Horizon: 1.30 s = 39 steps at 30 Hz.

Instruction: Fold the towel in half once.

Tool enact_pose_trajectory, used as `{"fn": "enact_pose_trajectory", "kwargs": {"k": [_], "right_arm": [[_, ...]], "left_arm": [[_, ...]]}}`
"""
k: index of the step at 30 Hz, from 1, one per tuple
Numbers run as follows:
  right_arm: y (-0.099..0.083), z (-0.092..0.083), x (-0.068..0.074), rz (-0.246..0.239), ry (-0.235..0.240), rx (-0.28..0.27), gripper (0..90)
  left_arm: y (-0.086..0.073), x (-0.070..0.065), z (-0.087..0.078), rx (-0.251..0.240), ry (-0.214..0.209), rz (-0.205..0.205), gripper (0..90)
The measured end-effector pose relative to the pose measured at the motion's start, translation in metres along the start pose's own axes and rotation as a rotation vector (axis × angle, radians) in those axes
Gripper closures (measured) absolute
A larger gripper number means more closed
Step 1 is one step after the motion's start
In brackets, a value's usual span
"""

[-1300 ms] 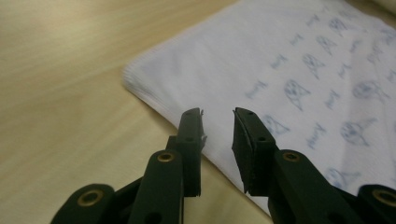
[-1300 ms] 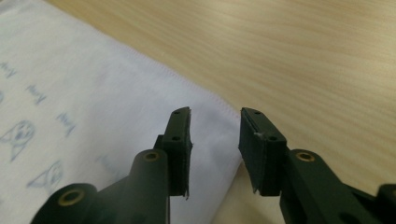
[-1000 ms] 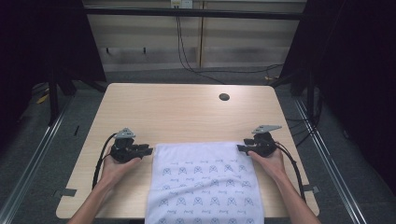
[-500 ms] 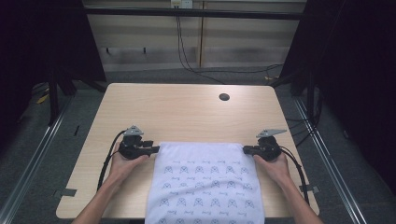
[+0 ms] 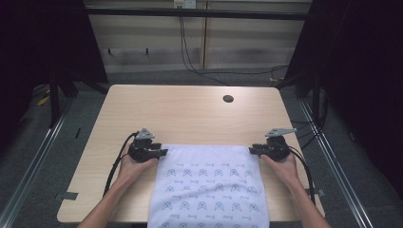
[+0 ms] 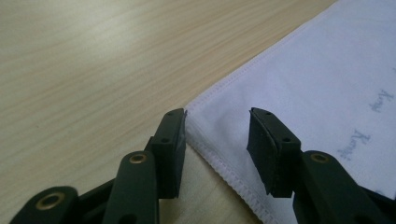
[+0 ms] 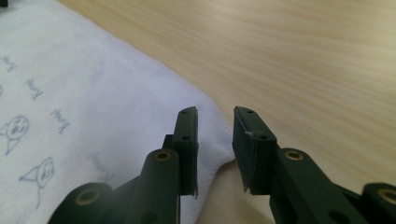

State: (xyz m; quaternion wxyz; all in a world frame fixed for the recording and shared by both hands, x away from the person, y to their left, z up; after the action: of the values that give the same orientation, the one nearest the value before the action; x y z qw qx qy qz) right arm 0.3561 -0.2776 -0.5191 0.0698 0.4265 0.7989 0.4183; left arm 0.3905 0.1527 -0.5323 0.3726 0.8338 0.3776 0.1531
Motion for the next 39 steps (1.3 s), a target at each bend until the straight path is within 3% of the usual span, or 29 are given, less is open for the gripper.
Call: {"fn": "enact_pose_trajectory", "kwargs": {"k": [4, 8, 11, 14, 16, 18, 19, 22, 25, 33, 39], "right_arm": [[-0.001, 0.003, -0.004, -0.001, 0.004, 0.024, 65.8], [-0.003, 0.011, -0.001, -0.008, 0.017, 0.061, 60.6], [-0.003, 0.012, 0.003, -0.029, 0.011, 0.071, 60.8], [-0.004, 0.014, 0.008, -0.048, 0.009, 0.082, 65.7], [-0.004, 0.016, 0.013, -0.067, 0.011, 0.098, 68.2], [-0.004, 0.017, 0.016, -0.08, -0.017, 0.111, 78.3], [-0.004, 0.016, 0.016, -0.067, -0.005, 0.115, 82.6], [-0.003, 0.014, 0.012, -0.005, 0.022, 0.101, 85.7], [0.002, 0.007, 0.006, 0.042, 0.054, 0.036, 85.9], [0.036, -0.021, 0.01, 0.042, 0.111, -0.109, 86.0], [0.07, -0.031, 0.012, 0.032, 0.125, -0.162, 86.0]], "left_arm": [[0.0, 0.0, 0.001, -0.003, 0.01, 0.009, 56.2], [-0.001, -0.004, 0.0, 0.0, -0.03, 0.007, 58.2], [0.0, -0.009, 0.001, -0.002, -0.076, 0.009, 65.2], [0.0, -0.02, 0.002, 0.008, -0.147, 0.023, 74.5], [0.0, -0.023, 0.003, 0.016, -0.155, 0.024, 84.1], [0.0, -0.021, 0.001, 0.022, -0.149, 0.026, 86.3], [0.0, -0.02, 0.0, 0.025, -0.156, 0.016, 86.5], [0.002, -0.013, -0.008, -0.019, -0.183, -0.035, 86.7], [0.009, -0.009, -0.019, -0.071, -0.21, -0.063, 86.7], [0.03, 0.003, -0.041, -0.152, -0.206, -0.083, 86.7], [0.049, 0.014, -0.049, -0.216, -0.193, -0.113, 86.6]]}}
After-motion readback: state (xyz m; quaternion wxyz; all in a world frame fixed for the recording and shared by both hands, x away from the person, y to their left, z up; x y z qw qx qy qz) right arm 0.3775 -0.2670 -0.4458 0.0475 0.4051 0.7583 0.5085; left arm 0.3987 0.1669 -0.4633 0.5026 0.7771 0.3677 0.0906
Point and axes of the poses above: each handheld gripper's, and its own axes: z roughly forward along the jaws, y roughly out of its top, x roughly to its left, the point moved 4 cm from there along z, roughly forward along the jaws, and after that the axes turned 8 degrees about y, right-handed, at the moved point
